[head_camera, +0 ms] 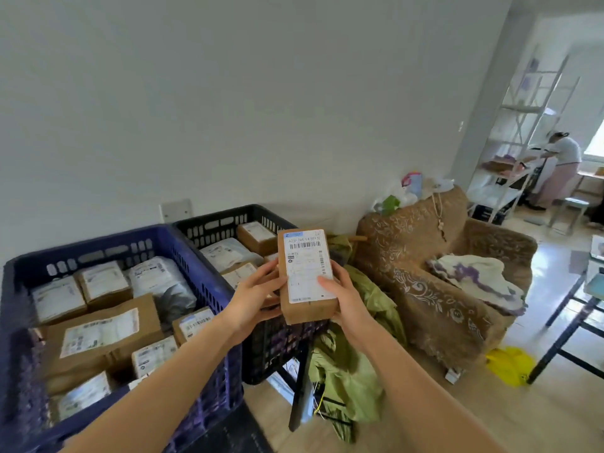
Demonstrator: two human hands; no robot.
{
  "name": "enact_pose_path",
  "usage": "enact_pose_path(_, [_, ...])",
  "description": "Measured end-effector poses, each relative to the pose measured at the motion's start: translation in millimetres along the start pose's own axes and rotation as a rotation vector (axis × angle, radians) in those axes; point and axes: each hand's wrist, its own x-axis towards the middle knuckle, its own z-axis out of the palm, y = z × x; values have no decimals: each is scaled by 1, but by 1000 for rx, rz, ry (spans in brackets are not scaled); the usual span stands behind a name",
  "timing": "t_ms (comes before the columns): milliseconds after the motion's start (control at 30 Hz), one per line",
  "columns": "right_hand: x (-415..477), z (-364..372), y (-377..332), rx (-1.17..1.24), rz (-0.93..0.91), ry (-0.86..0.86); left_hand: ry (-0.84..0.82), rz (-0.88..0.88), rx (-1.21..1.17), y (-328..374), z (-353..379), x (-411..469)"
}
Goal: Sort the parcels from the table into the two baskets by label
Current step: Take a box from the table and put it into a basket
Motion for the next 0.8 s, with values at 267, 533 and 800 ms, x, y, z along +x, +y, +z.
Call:
enact_pose_path(267, [87, -41, -28, -33, 53, -248, 155, 44, 64, 23, 29, 65])
enact_pose_path(533, [160, -54, -42, -45, 97, -412, 295, 39, 155, 46, 39, 113])
enact_pose_path(800, [230, -42, -17, -104, 273, -474, 406, -63, 241, 42, 16, 163])
